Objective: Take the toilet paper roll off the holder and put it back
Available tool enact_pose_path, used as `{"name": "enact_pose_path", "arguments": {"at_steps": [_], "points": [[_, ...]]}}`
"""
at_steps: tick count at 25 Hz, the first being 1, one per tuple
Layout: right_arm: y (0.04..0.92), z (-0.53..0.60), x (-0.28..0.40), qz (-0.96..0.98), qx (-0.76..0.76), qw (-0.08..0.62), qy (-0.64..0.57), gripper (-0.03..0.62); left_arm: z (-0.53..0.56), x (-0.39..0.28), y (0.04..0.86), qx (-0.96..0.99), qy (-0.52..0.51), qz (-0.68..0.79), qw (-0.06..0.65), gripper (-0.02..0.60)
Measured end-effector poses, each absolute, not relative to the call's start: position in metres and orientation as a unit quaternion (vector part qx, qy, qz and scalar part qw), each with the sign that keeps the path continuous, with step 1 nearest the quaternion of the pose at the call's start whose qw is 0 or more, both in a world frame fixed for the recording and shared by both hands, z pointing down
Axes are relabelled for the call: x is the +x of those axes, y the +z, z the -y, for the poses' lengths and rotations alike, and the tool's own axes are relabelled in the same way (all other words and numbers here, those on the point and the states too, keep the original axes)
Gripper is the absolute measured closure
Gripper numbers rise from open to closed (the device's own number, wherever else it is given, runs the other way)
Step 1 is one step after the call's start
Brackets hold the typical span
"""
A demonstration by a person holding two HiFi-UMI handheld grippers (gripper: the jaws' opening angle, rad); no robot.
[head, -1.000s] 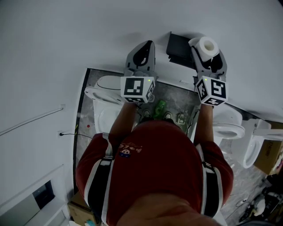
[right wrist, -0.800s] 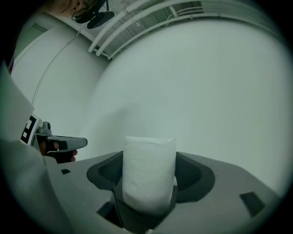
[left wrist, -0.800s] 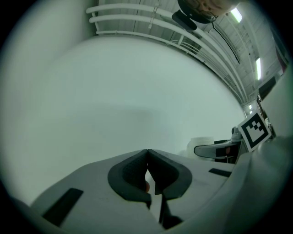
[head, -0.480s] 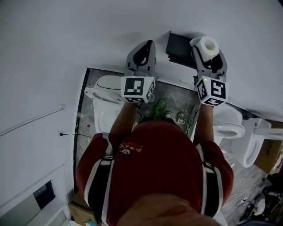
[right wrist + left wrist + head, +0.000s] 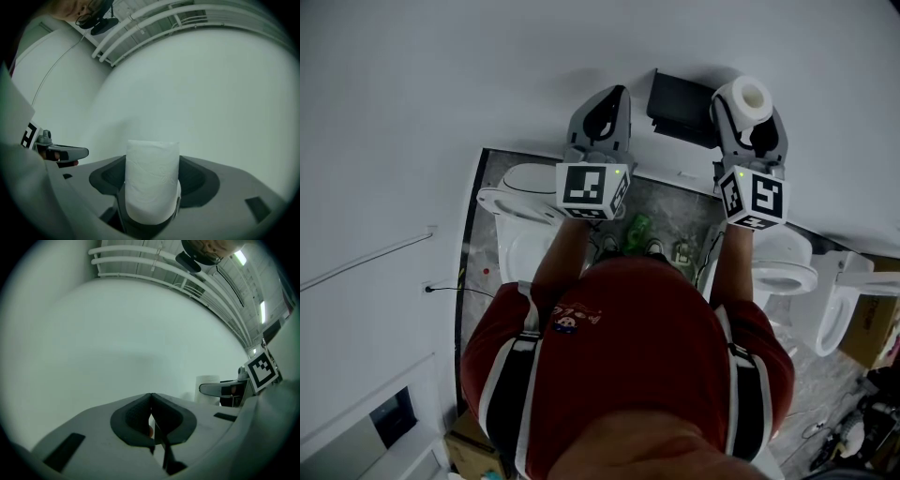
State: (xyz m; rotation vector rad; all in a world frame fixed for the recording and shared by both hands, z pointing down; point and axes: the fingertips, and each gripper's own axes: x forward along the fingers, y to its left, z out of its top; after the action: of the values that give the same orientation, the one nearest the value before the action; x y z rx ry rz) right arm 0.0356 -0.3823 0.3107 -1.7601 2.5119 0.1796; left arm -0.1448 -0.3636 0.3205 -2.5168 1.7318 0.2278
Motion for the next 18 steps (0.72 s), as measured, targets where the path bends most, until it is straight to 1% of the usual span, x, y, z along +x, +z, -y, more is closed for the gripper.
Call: {"name": "enact_pose_path", "arguments": {"at_steps": [10, 18], "points": [[0.289, 0.369, 0.067, -0.797, -0.595, 0.064, 0.08, 0.263, 0.363, -0.124, 0.312, -0.831, 0.082, -0.548, 0.048, 0.563], [0.286, 0.357, 0.102, -0.774, -0.624, 0.07, 0.082, 0.263, 0.365, -0.097, 0.308, -0.846, 0.081, -0.524, 0.054, 0.563]]}}
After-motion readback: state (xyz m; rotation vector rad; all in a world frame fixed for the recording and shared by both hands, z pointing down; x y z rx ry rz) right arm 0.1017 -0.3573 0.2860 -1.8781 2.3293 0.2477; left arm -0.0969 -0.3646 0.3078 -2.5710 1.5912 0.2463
